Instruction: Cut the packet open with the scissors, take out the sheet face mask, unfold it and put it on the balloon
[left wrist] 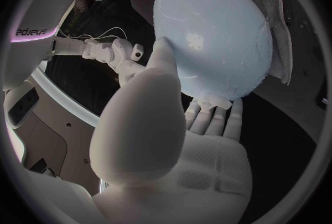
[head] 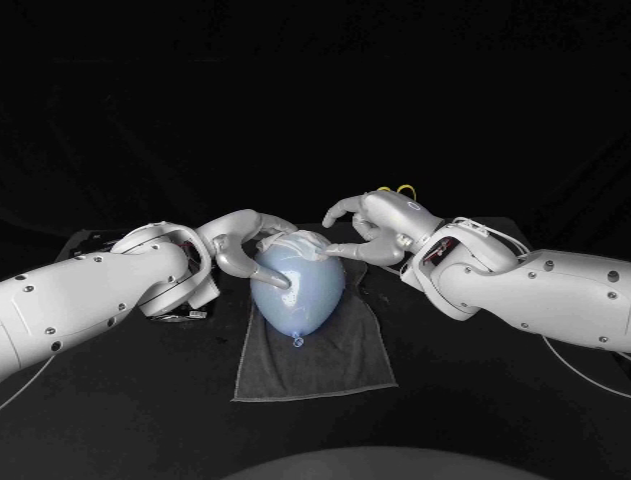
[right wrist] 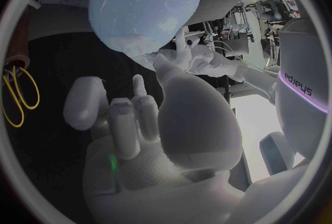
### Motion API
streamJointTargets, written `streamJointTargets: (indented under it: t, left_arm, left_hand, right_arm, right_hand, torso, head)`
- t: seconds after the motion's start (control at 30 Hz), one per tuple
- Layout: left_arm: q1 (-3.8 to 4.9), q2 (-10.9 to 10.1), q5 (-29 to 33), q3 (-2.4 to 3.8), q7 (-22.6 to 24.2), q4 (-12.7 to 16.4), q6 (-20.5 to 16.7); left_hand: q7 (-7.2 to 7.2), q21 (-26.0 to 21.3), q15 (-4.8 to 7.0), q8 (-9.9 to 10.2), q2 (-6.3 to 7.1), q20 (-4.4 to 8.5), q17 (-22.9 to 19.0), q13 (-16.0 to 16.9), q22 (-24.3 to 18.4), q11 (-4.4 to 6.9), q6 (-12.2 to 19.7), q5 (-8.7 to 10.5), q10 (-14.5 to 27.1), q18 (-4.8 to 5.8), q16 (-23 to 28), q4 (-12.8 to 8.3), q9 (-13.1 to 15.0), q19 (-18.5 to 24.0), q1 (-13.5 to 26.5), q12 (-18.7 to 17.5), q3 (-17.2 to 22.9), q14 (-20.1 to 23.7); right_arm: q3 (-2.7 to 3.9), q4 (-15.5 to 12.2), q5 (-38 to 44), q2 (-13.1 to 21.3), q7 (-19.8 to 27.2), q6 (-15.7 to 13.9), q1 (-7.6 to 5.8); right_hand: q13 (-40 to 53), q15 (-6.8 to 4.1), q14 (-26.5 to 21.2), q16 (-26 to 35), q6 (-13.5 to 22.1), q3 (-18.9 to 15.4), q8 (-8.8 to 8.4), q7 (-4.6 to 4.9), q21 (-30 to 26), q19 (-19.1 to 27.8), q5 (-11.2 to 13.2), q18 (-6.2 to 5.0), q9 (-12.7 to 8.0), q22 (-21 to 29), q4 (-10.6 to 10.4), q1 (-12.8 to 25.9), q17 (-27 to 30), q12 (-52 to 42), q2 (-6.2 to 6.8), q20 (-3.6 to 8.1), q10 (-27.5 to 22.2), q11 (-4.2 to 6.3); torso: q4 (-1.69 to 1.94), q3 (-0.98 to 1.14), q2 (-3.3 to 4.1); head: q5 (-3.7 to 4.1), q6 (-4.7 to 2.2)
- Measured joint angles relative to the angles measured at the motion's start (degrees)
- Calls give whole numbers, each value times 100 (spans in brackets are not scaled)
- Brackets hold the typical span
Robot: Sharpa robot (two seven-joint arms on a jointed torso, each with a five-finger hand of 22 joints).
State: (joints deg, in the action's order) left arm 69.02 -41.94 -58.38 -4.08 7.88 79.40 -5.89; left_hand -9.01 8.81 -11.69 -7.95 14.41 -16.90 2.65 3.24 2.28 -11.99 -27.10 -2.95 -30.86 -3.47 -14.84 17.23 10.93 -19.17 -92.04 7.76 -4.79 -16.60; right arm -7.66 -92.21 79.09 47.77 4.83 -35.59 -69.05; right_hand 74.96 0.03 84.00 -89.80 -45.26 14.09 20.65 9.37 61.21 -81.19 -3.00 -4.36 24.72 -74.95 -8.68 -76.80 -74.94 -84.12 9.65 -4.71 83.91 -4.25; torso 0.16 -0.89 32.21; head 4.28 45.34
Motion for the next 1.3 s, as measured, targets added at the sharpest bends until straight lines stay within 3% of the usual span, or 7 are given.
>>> streamJointTargets:
  t: [0.2,0.63,0.8,0.97,1.07,1.23,1.3]
  left_arm:
    - [0,0,31,0,6,1,3]
    - [0,-5,52,0,13,6,6]
    - [-1,0,58,0,13,3,8]
    - [-2,0,63,-2,13,6,11]
    - [-3,-1,64,-3,12,10,15]
    - [-1,-4,72,0,12,16,19]
    - [-1,-6,74,0,13,17,21]
  left_hand:
    - [0,0,0,0,0,0,0,0,0,0,0,0,0,0,0,0,0,0,0,-1,0,0]
    - [0,0,0,0,0,0,-1,-1,0,20,0,0,-20,0,0,0,5,0,0,-27,-1,0]
    - [0,0,14,0,0,0,5,-2,0,19,0,0,-21,0,27,-16,5,1,0,-28,15,-14]
    - [0,0,21,0,0,0,4,-2,0,0,0,0,-40,0,27,-16,5,0,0,-29,15,-21]
    - [0,0,21,-24,0,0,4,-2,4,20,0,0,-64,0,27,0,12,1,0,-29,32,-21]
    - [-1,0,21,-45,0,0,4,10,5,20,-1,-1,-83,0,27,9,25,1,0,-29,40,-21]
    - [0,0,21,-45,0,0,4,11,4,20,-1,-1,-84,0,27,9,25,1,0,-29,40,-21]
  right_arm:
    - [-21,73,111,-123,-124,342,64]
    - [-24,345,173,-363,-253,551,121]
    - [-23,454,156,-422,-258,597,127]
    - [-18,544,134,-481,-258,665,128]
    - [-14,557,133,-500,-258,707,134]
    - [-14,541,163,-512,-241,758,161]
    - [-14,520,182,-512,-227,755,164]
  right_hand:
    - [1,50,-8,0,72,-244,-258,72,-120,47,0,1,-163,1,-72,-35,4,63,40,-86,-71,-90]
    - [-3,70,12,7,49,-385,-316,64,-121,46,0,1,-242,4,-174,-129,2,66,-56,-127,-70,-88]
    - [-6,70,12,9,-166,-449,-341,42,-119,46,1,2,-285,3,-237,-236,-1,75,-259,-127,-71,-88]
    - [8,42,-13,0,-586,-385,-289,-91,-31,46,1,1,-327,1,-365,-404,-1,8,-638,-127,-7,-2]
    - [42,-19,-9,0,-782,-294,-203,-183,15,42,1,2,-334,0,-304,-525,-1,-35,-759,-123,-6,79]
    - [41,-132,-18,0,-1080,-64,-43,-359,152,-38,1,6,-309,0,-126,-772,0,-108,-1006,2,-46,184]
    - [41,-153,-38,0,-1117,10,-1,-396,214,-65,1,8,-301,0,-96,-788,0,-125,-1021,30,-56,194]
  torso:
    - [3,0,3]
    - [4,1,7]
    - [0,2,5]
    - [0,3,4]
    - [0,3,4]
    - [0,5,4]
    - [-2,5,3]
  head:
    - [-7,-9]
    - [-20,-4]
    - [-16,1]
    - [-12,8]
    - [-12,13]
    - [-18,21]
    - [-18,23]
